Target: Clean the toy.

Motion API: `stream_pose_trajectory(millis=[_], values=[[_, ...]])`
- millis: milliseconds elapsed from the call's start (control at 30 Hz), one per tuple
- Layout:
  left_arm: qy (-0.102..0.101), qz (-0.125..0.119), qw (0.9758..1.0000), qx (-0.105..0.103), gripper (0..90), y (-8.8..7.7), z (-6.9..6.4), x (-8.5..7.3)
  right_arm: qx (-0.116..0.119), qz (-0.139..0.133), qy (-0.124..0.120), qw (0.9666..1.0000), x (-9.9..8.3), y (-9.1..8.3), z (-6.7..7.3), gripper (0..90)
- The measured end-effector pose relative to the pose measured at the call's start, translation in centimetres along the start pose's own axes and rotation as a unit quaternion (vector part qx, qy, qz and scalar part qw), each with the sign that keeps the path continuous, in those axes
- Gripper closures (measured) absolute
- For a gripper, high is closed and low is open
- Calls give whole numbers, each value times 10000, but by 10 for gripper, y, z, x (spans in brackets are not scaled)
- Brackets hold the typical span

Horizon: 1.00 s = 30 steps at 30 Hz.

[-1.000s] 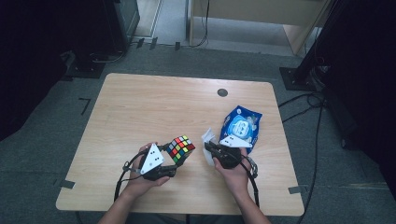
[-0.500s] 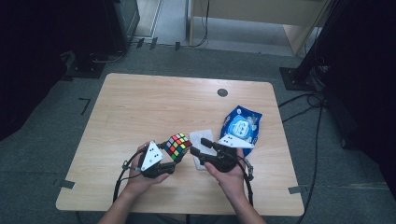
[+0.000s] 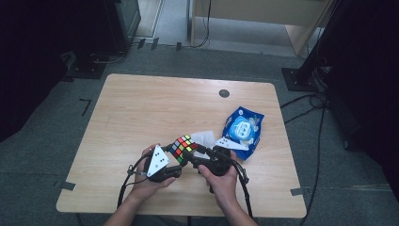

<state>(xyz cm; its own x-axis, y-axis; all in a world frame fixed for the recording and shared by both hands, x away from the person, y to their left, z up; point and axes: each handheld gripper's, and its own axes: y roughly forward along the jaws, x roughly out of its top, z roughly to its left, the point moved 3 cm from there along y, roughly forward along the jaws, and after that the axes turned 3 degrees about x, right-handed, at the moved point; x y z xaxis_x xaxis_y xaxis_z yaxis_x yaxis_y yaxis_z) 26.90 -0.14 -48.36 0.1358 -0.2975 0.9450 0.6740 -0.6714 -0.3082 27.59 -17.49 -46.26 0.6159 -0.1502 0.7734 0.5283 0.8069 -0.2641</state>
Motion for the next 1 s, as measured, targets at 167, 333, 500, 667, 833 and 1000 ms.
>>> stream_pose_trajectory(millis=[167, 333, 500, 667, 833, 1000], values=[[-35, -20, 9999, -97, 340, 1, -6, 1, 131, -16, 256, 9996, -2, 2, -2, 341], [-82, 15, 9997, -213, 338, 2, -4, -1, 135, 54, 457, 9988, -2, 1, -4, 345], [44, 98, 9993, -366, 296, 3, -6, -4, 49, 130, 631, 9979, 3, -3, -10, 346], [252, 130, 9992, -299, 269, 2, 0, -7, -178, 105, 362, 9991, 19, -20, -15, 346], [510, 245, 9984, -89, 300, -1, 10, -11, -79, 384, 262, 9989, 30, -30, -13, 346], [719, 137, 9972, -179, 296, -3, 3, -7, -4, 728, 158, 9972, 26, -23, -8, 345]])
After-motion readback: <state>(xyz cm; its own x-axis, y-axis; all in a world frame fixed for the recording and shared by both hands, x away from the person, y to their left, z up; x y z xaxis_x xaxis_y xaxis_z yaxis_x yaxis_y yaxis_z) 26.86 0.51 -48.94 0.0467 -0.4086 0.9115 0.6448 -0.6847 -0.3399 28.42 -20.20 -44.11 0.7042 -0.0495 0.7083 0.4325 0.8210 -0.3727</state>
